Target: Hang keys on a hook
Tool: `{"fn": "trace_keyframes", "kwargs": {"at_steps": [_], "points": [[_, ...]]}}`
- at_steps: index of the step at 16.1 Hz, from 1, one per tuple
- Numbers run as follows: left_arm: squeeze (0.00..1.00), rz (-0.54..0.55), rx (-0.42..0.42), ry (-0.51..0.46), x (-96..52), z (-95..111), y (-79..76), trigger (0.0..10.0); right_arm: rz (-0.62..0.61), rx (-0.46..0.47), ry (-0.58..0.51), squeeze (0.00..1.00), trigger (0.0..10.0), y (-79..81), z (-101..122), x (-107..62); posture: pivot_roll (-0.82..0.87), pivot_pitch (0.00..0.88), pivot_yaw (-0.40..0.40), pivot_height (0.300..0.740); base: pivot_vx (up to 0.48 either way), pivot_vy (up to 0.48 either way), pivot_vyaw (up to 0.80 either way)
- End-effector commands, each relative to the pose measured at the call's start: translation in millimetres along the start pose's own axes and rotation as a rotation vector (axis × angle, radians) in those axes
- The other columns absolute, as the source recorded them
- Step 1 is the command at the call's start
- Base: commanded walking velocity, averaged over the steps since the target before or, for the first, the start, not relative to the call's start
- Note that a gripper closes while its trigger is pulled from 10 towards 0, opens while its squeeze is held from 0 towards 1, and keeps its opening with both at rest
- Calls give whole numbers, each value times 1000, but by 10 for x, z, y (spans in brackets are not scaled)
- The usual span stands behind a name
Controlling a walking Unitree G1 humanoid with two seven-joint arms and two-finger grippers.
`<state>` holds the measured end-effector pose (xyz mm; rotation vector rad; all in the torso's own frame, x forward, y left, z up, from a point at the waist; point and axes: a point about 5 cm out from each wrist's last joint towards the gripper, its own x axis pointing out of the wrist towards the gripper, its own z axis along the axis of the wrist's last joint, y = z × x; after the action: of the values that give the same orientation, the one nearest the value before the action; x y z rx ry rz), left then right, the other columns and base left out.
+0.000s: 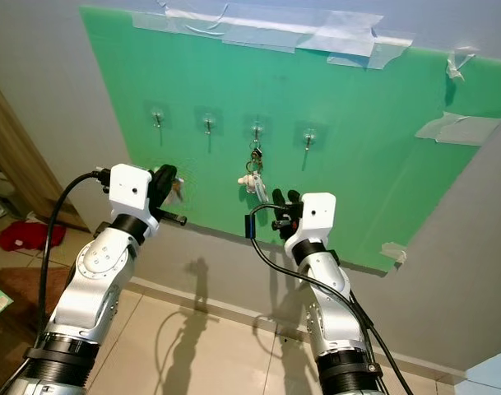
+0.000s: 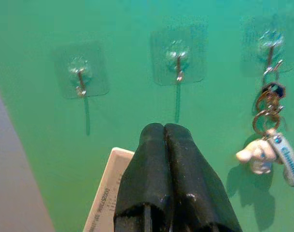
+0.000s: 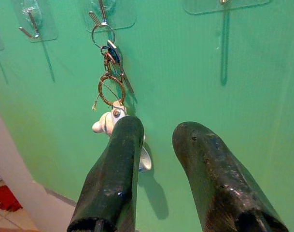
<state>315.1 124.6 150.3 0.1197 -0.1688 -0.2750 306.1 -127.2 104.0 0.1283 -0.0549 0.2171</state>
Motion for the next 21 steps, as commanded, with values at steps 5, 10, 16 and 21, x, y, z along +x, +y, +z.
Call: {"fn": "trace_keyframes", "kwargs": {"at_steps": [5, 10, 16, 21], "points": [[0, -20, 28, -56, 54, 148, -32, 0, 25, -22, -8, 0, 10000, 35, 11, 20, -33, 0, 24, 740, 438, 0, 0], [0, 11, 44, -65, 47, 173, 19, 0, 51, -37, 14, 0, 10000, 73, -36, 0, -28, 0, 18, 740, 288, 0, -433], [0, 39, 62, -67, 58, 231, 55, 0, 55, -40, 13, 0, 10000, 64, -44, -46, -35, 0, 10, 740, 0, 0, 0], [0, 63, 69, -51, 58, 216, 79, 0, 54, -47, 19, 0, 10000, 38, -47, -86, -42, 0, 1, 740, 0, 0, 0]]}}
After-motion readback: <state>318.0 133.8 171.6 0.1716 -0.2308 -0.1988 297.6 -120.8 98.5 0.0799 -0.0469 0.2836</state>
